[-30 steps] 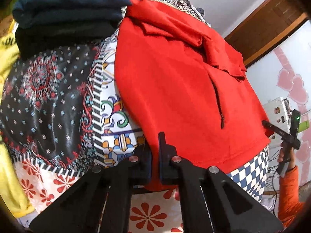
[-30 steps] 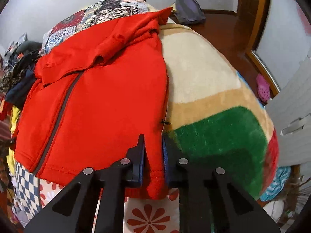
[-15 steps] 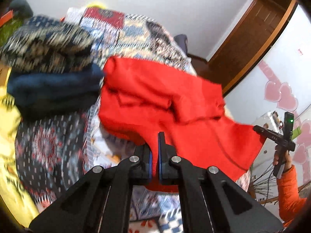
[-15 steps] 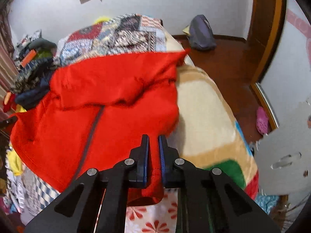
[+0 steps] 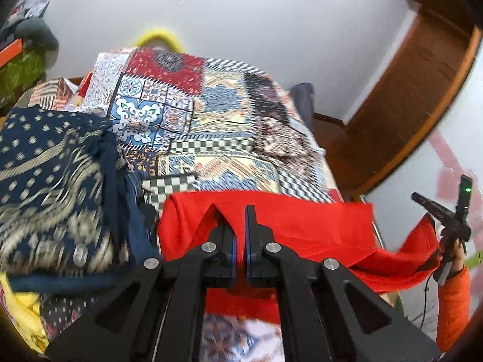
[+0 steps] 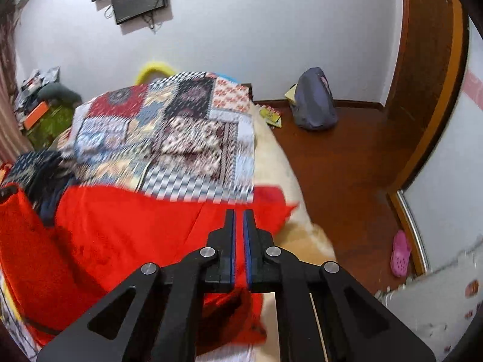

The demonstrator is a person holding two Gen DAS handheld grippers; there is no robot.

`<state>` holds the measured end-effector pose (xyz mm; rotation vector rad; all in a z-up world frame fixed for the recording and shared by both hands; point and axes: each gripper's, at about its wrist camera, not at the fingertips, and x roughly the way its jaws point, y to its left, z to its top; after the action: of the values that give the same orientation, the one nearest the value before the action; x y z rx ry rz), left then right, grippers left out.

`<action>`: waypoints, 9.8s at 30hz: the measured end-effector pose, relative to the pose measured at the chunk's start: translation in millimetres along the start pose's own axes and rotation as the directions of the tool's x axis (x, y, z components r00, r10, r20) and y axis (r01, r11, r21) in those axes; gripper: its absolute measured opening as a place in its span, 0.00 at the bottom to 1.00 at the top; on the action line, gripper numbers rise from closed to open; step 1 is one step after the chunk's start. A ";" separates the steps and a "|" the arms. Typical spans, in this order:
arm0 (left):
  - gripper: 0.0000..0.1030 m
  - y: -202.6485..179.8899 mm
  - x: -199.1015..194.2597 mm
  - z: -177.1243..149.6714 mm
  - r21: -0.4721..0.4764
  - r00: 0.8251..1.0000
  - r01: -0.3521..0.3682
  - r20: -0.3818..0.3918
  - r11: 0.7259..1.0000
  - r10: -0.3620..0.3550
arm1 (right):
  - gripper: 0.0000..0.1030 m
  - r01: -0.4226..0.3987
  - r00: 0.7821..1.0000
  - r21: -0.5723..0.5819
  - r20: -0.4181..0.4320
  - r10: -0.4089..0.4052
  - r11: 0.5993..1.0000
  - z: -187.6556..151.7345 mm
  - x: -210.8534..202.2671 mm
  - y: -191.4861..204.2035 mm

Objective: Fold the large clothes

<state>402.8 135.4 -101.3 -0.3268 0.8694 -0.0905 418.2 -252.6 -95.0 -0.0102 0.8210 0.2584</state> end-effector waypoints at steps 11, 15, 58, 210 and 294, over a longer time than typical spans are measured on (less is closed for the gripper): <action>0.18 32.4 105.1 11.7 -0.053 0.973 -0.155 -0.182 0.986 0.143 | 0.03 -0.016 1.000 0.097 0.020 0.014 0.995 31.0 56.7 -15.0; 0.50 30.5 80.8 11.6 -0.041 0.979 -0.168 -0.119 0.985 0.162 | 0.21 -0.058 0.998 0.029 -0.037 0.059 0.998 8.3 51.8 -1.3; 0.70 -28.1 150.3 -72.9 0.271 0.963 -0.167 -0.162 0.948 0.217 | 0.30 0.089 0.971 -0.050 -0.219 -0.098 0.995 -34.5 136.0 -1.5; 0.84 -65.0 78.9 -129.1 0.315 0.975 -0.097 -0.160 0.944 0.154 | 0.85 -0.251 0.947 0.062 -0.192 0.259 0.966 -112.5 51.6 93.8; 0.51 -54.6 151.0 -74.9 0.007 0.932 0.206 -0.308 0.979 -0.193 | 0.28 -0.521 0.736 0.401 -0.236 0.635 0.753 -101.4 131.9 63.5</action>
<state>446.0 33.7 -239.8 -0.3695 1.1383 -0.3548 416.2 -172.6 -254.1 0.5289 1.2184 0.7465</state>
